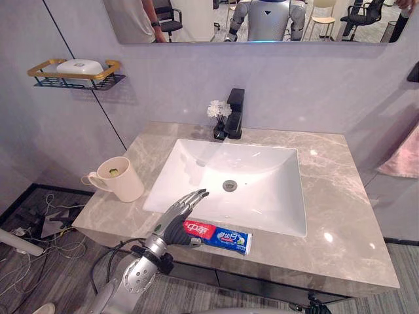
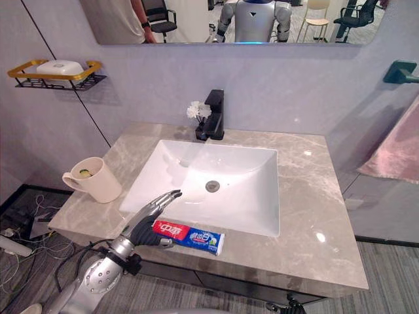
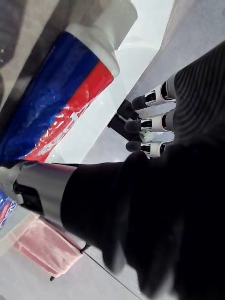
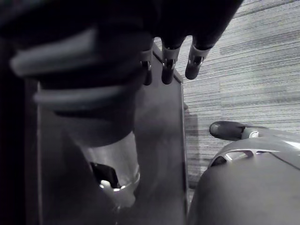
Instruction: Organize washtable
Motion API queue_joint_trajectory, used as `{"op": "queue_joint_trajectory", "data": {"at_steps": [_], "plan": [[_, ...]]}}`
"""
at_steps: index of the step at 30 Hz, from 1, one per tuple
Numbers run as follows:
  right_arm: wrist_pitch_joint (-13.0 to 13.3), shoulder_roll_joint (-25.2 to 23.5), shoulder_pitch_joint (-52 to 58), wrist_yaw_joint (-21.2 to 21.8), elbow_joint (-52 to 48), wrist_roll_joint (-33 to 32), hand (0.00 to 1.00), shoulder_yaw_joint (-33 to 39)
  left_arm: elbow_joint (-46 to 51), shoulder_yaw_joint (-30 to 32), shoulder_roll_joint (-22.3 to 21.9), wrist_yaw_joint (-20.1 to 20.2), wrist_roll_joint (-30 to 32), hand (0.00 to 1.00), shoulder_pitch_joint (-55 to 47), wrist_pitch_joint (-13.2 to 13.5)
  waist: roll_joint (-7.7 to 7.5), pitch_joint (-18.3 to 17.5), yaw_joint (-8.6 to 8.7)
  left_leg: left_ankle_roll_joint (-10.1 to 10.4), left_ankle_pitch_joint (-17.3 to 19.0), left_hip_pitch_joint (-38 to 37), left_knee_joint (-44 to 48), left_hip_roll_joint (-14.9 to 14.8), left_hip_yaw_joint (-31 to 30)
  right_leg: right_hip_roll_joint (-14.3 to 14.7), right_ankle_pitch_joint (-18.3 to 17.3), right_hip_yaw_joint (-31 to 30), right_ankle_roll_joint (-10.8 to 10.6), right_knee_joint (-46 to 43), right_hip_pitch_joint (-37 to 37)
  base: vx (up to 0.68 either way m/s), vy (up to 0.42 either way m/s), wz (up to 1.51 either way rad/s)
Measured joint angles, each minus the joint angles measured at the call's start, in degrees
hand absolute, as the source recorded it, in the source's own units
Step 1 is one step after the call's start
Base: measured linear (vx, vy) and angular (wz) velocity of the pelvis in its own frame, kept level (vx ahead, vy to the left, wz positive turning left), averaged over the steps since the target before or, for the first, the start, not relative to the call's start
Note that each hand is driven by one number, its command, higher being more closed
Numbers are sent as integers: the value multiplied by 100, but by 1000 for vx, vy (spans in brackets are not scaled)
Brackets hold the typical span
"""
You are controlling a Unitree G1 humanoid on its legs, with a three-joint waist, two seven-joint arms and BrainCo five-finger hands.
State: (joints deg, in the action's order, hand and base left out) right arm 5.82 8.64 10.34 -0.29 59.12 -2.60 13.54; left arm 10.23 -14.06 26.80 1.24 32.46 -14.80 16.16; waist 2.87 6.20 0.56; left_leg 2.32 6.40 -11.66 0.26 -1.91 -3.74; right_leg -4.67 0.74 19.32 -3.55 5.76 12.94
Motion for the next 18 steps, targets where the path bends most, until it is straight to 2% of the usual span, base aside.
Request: {"op": "queue_joint_trajectory", "data": {"at_steps": [4,5,14,16,18], "plan": [[0,31,14,46,-107,7,0,-52,-59,0,79,-5,165,0,19,17,18,10,37,0,1,-22,-25,-4,84,2,0,-51,0,13,-16,-22,25,-6],[0,38,14,46,-120,38,0,-53,-65,0,79,-6,190,100,32,43,22,13,46,0,1,-22,-28,-4,89,3,0,-55,0,14,-20,-22,27,-5],[2,77,-13,50,-212,87,0,-53,-445,-133,132,13,229,100,221,48,29,21,115,2,2,-22,-101,-51,256,54,14,-229,17,17,-130,-10,11,-9],[13,78,-44,50,-214,-198,0,-16,-518,-132,140,15,216,100,323,49,40,23,187,3,3,-25,-137,-57,295,60,13,-271,16,18,-172,3,15,-10],[14,79,-48,48,-214,-428,0,26,-516,-134,145,36,195,100,357,59,57,34,178,3,3,-18,-158,-65,379,68,15,-344,16,18,-224,12,20,-18]]}}
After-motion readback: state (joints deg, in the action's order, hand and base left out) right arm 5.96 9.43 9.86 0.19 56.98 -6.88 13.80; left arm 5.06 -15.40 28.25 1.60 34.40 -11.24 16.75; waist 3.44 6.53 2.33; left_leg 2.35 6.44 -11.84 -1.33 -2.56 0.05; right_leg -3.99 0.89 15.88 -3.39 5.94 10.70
